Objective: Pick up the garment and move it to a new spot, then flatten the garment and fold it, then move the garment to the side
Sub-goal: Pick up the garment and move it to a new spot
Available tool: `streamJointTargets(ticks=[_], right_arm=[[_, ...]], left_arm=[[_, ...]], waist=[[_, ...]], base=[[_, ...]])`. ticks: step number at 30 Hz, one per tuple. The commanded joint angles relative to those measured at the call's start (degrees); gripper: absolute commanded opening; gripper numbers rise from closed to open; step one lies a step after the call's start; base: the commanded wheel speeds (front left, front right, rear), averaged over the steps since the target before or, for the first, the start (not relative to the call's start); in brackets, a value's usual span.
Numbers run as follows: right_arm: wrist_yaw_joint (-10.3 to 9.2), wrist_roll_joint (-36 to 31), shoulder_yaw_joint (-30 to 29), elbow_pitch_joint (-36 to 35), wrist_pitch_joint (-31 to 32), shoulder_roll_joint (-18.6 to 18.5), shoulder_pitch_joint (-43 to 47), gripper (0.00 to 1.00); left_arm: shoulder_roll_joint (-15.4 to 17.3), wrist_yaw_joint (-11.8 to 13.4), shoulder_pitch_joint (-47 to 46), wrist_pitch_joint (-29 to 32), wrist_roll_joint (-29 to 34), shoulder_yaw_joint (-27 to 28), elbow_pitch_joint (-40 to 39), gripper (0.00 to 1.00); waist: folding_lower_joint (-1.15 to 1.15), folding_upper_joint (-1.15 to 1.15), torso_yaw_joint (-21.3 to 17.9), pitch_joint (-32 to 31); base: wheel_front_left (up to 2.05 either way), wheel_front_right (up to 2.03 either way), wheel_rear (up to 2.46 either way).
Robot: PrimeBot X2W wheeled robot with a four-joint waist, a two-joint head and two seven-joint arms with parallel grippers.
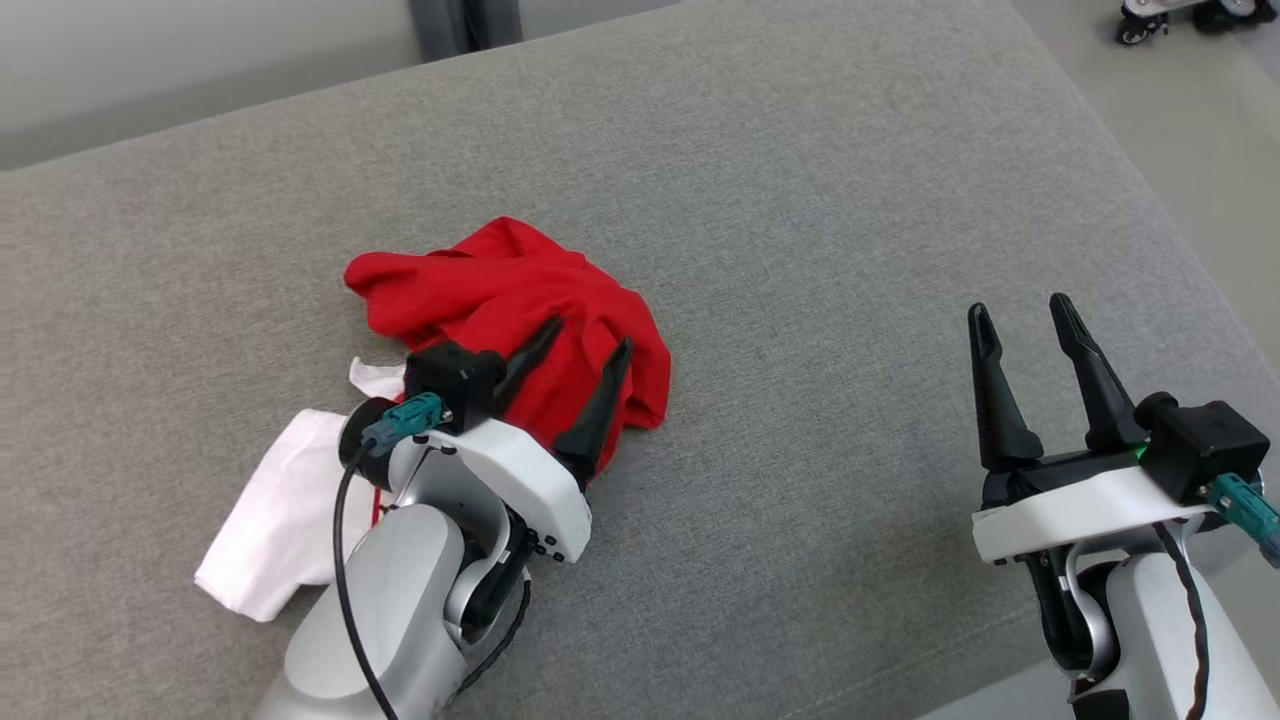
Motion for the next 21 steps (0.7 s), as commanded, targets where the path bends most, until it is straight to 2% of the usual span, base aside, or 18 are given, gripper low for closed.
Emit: streamJointTargets(ticks=[1,8,15,21], right_arm=[[0.00,-0.07,-0.24,0.11,-0.47,-0.22,-0.38,1.00],[0.00,-1.42,-1.25,0.22,-0.49,-0.22,0.24,1.00],[0.00,-2.85,-2.39,-0.93,0.64,-0.23,0.55,1.00],[0.00,-3.81,-2.53,-1.37,1.46,-0.45,0.99,1.00]], left_arm=[[0.74,0.36,-0.01,-0.65,-0.17,0.49,-0.56,1.00],[4.19,4.33,4.45,-5.56,-1.15,5.59,-6.77,1.00],[9.57,8.92,8.29,-8.35,-2.17,12.76,-11.60,1.00],[13.39,11.19,12.26,-9.69,-3.21,17.97,-13.88,1.00]], waist=[[0.00,0.00,0.98,-0.77],[0.00,0.00,5.63,-3.14],[0.00,0.00,10.23,-4.23],[0.00,0.00,12.48,-5.43]], base=[[0.00,0.00,0.00],[0.00,0.00,0.00],[0.00,0.00,0.00],[0.00,0.00,0.00]])
